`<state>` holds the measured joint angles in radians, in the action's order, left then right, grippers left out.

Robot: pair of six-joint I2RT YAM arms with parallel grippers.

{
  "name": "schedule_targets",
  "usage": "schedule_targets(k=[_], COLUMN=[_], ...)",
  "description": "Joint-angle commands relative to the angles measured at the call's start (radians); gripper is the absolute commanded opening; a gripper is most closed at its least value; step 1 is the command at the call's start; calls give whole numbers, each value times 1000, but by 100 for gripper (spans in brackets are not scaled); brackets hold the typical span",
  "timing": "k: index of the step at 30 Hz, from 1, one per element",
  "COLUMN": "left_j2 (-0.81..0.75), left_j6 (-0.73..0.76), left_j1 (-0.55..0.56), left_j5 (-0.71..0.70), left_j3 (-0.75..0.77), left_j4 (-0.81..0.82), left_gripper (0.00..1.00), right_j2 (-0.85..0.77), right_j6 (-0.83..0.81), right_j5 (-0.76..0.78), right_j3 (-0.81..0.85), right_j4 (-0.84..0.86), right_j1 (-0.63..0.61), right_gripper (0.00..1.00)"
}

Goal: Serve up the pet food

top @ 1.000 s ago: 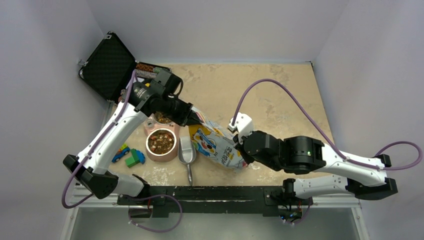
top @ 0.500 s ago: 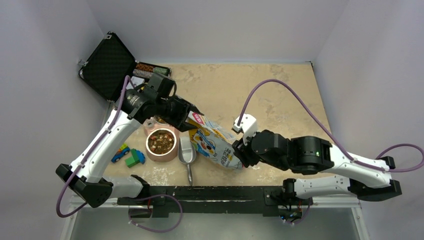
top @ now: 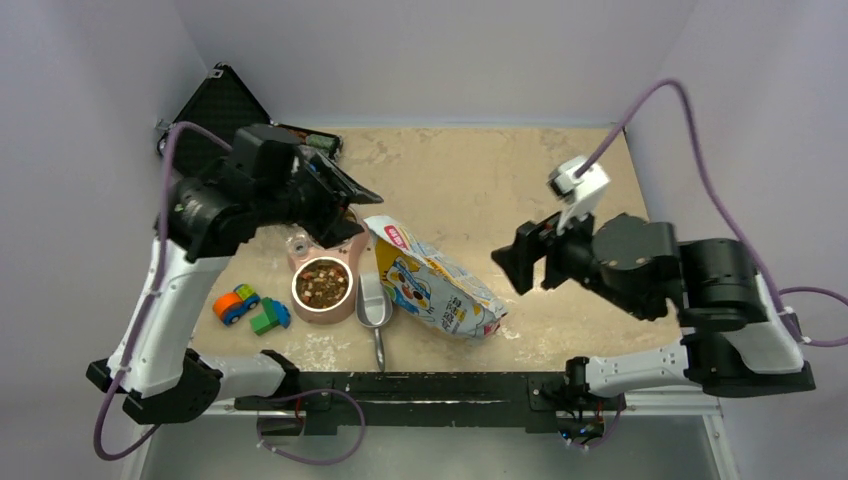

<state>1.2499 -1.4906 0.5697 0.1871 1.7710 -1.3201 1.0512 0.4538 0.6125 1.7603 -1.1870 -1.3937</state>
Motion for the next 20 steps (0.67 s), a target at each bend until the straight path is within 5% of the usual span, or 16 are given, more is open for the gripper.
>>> schedule_targets(k=[1, 3, 7, 12, 15, 20], left_j2=[-4, 15, -11, -190, -238, -252], left_j6=[272, 391, 622, 863, 938, 981], left_j1=[-6, -6, -5, -6, -6, -4], left_j5=[-241, -332, -509, -654, -733, -777], left_j3=[339, 494, 691, 547, 534, 538], left_j4=[-116, -115, -26, 240, 253, 218], left_gripper=[65, 69, 99, 99, 99, 99], right_j2=[84, 134, 149, -61, -176, -206], right_j6=[107, 69, -112, -420, -656, -808], right_j5=[275, 336, 408, 502, 571, 613], right_j3=[323, 489, 658, 322, 116, 38], right_j4=[-253, -301, -188, 330, 704, 876], right_j1=[2, 2, 2, 2, 2, 2], right_gripper=[75, 76, 85, 89, 91, 98])
